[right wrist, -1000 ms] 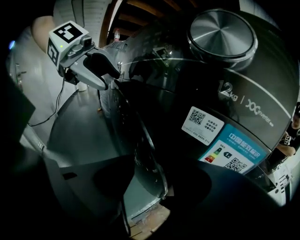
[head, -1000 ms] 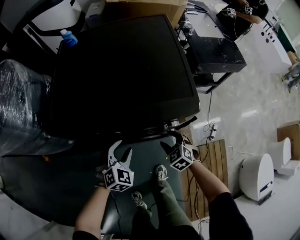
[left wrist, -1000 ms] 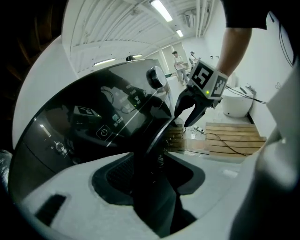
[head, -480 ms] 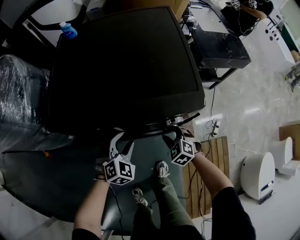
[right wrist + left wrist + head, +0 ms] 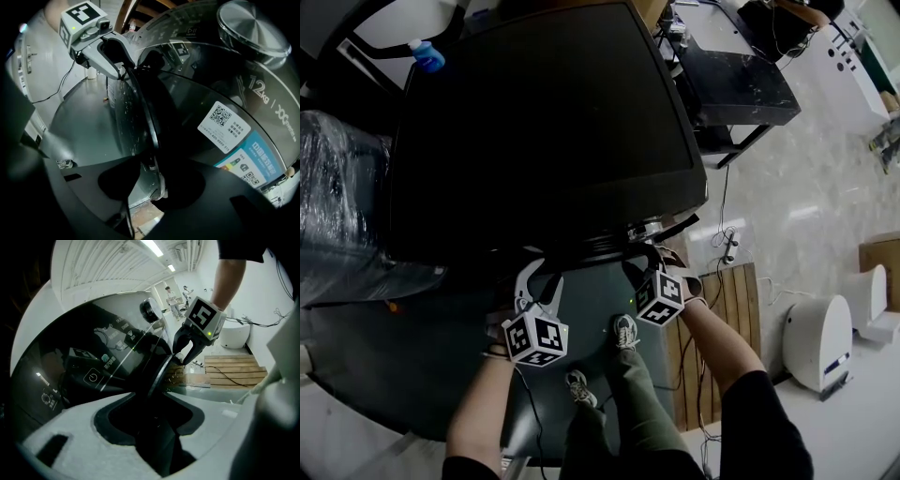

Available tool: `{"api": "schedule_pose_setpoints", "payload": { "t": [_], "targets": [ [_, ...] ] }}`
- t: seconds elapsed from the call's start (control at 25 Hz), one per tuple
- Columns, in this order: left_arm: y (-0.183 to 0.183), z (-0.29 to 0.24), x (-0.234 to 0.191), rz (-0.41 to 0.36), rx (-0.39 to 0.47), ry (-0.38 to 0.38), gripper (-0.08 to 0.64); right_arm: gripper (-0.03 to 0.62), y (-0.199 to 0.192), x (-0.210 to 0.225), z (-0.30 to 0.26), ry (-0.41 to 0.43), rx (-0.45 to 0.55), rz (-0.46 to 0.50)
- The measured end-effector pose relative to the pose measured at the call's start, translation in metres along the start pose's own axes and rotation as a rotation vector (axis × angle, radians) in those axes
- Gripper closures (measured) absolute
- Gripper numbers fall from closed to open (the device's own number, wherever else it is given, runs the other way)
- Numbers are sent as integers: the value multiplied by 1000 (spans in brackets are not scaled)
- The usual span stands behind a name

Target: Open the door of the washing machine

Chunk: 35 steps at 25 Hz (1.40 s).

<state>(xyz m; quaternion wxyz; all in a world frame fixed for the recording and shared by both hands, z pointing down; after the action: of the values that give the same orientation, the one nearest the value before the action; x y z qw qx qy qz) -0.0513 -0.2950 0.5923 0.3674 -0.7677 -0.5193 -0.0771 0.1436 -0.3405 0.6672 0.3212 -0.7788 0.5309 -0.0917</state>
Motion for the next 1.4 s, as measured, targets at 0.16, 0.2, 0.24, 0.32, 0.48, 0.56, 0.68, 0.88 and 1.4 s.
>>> {"api": "schedule_pose_setpoints", "payload": {
  "t": [0.16, 0.2, 0.24, 0.32, 0.48, 0.56, 0.68, 0.88, 1.4],
  "targets": [
    [1, 2, 1, 18, 3, 3, 385, 439, 0, -1, 2, -7, 7, -26],
    [0, 2, 1, 23, 4, 2, 388, 439, 0, -2, 2, -9, 7, -30],
    [0, 3, 0, 29, 5, 2, 388, 439, 0, -2, 2, -12, 8, -34],
    [1, 3, 0, 47, 10, 3, 390, 439, 0, -2, 3, -25, 8, -41],
    [0, 5, 0, 69, 20, 1, 391, 437, 0, -4, 3, -41, -3, -49],
    [1, 5, 0, 78, 21, -7, 393, 437, 0, -5, 3, -42, -14, -58],
    [0, 14, 10, 60, 24, -80, 391, 445, -10, -24, 15, 23, -11, -48],
    [-16, 41, 41, -6, 93, -96, 360, 462, -32, -90, 39, 35, 60, -116],
    [-51, 100, 81, 227, 56, 59, 345, 321, -30, -196, 78, 38, 67, -334]
  ]
}}
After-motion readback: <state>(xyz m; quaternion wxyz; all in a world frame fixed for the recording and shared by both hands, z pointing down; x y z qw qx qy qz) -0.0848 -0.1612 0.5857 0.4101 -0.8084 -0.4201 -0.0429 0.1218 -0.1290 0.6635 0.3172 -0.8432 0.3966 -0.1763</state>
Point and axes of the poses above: the fingertips, and each gripper's own axes: z backward along the fingers, x to its right, y out of its top, the point moved 8 cm from there along z, backward along the fingers, and after that the axes turned 6 degrees about -z, right-handed, at the moved point
